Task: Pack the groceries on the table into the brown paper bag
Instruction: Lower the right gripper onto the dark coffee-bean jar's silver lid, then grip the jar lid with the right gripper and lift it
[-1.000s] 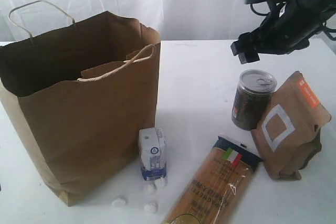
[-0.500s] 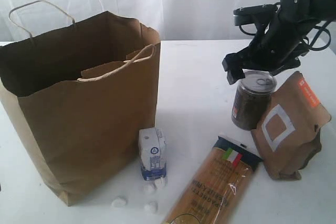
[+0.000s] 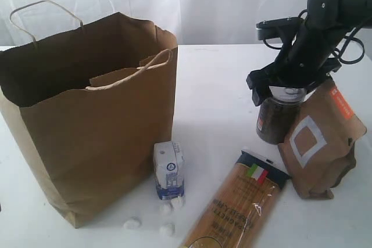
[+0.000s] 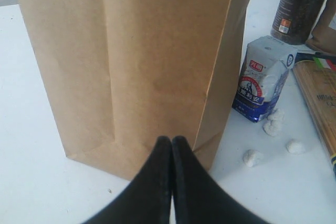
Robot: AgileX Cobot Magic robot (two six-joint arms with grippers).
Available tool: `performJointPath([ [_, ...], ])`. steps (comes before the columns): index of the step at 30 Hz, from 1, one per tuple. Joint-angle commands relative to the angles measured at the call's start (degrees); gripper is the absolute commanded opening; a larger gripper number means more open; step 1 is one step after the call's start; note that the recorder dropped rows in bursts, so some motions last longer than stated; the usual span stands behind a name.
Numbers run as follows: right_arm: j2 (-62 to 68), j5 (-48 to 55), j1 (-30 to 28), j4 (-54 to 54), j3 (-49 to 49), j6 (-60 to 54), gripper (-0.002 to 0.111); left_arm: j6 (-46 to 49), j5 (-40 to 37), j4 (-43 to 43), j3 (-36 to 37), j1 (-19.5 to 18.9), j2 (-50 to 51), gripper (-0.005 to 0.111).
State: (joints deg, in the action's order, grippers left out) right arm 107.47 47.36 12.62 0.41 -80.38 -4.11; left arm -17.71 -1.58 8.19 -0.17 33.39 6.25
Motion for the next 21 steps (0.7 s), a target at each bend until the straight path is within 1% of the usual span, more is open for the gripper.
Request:
performJointPath([
  [1, 0.3, 0.3, 0.0, 0.1, -0.2, -0.8, 0.088, -0.3, 0.1, -0.1, 0.2, -0.1, -0.3, 0.0],
  [10, 1.8, 1.1, 0.9, 0.1, -0.2, -2.1, 0.087, -0.3, 0.1, -0.1, 0.2, -0.1, -0.3, 0.0],
  [13, 2.3, 0.5, 1.5, 0.1, -0.2, -2.1, 0.079, -0.3, 0.1, -0.1, 0.2, -0.1, -0.3, 0.0],
  [19, 2.4, -0.4, 1.7, 0.1, -0.2, -2.1, 0.061, -0.3, 0.1, -0.1, 0.2, -0.1, -0.3, 0.0],
  [21, 2.4, -0.2, 1.7, 0.1, -0.2, -2.1, 0.053, -0.3, 0.1, -0.1, 0.2, -0.1, -0.3, 0.0],
])
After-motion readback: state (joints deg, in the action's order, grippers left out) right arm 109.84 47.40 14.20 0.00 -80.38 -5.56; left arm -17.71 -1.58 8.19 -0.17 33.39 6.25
